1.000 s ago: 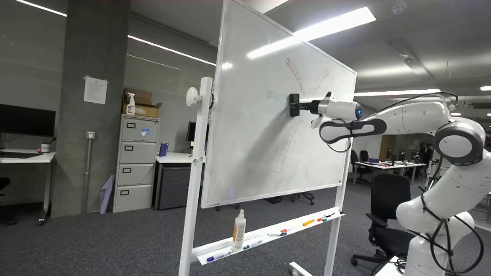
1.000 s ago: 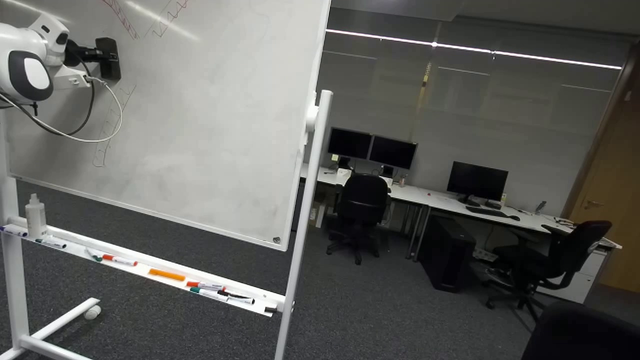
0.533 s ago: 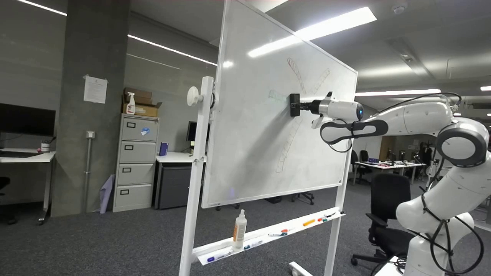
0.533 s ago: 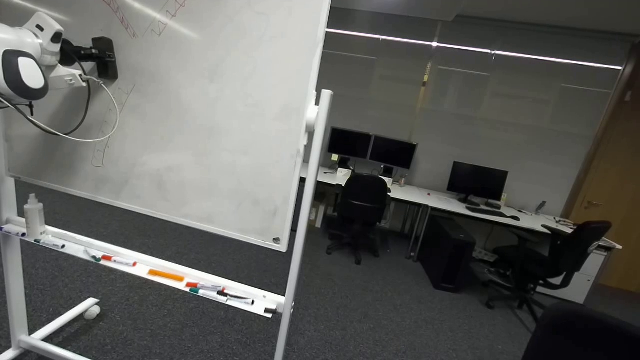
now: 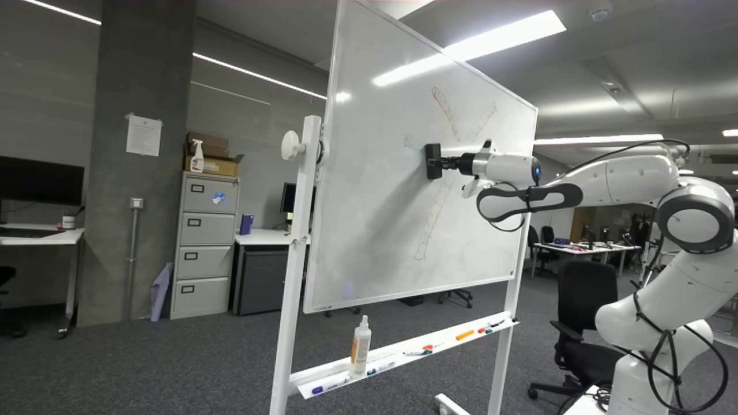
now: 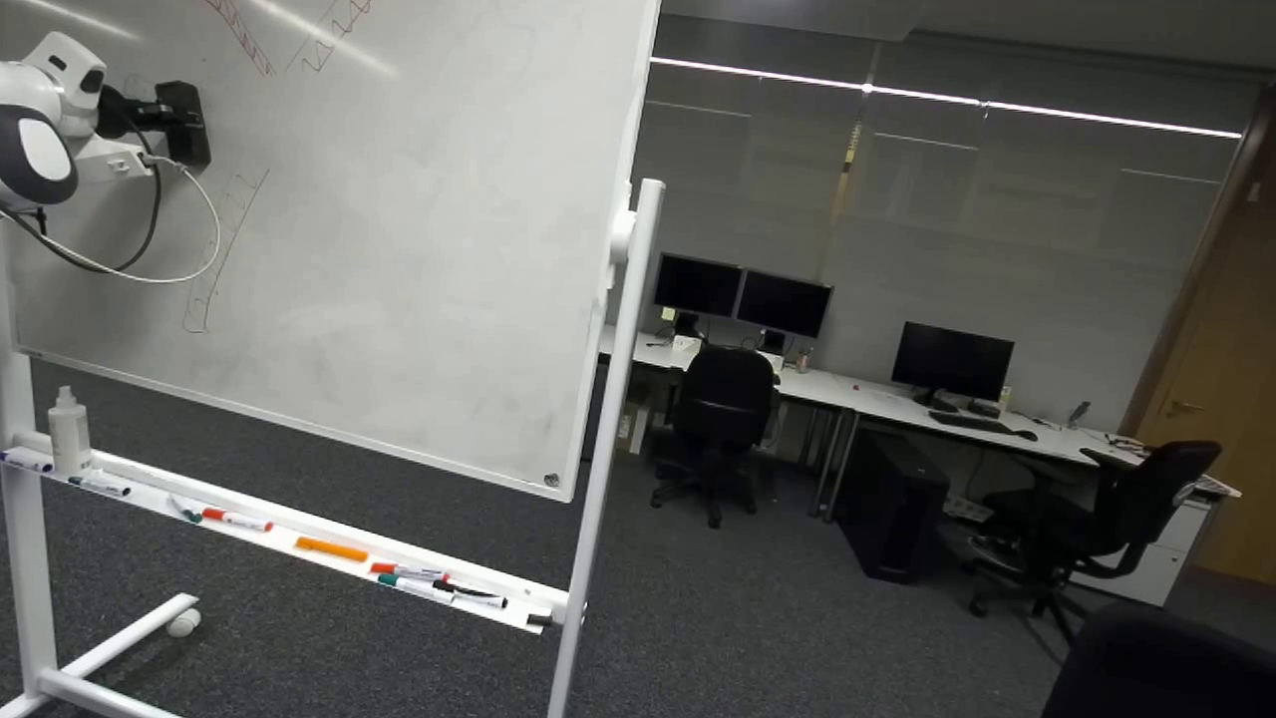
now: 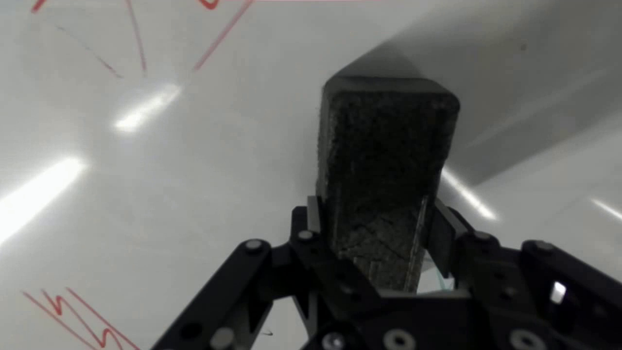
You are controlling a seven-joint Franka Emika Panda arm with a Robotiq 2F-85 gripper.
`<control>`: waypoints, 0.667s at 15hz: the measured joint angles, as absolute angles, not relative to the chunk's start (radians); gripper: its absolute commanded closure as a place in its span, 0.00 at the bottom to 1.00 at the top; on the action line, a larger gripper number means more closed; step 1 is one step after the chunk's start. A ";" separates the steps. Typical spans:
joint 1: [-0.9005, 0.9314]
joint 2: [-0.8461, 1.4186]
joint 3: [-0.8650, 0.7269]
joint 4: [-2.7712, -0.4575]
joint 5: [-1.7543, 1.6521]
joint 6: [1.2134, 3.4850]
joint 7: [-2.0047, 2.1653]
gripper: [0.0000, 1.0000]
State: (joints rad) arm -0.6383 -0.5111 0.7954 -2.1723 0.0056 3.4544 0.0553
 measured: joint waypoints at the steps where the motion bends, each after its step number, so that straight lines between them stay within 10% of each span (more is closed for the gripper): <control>1: -0.645 -0.511 0.808 -2.169 0.004 3.454 0.053 0.70; 10: -0.714 -0.510 0.846 -2.080 -0.034 3.450 0.014 0.70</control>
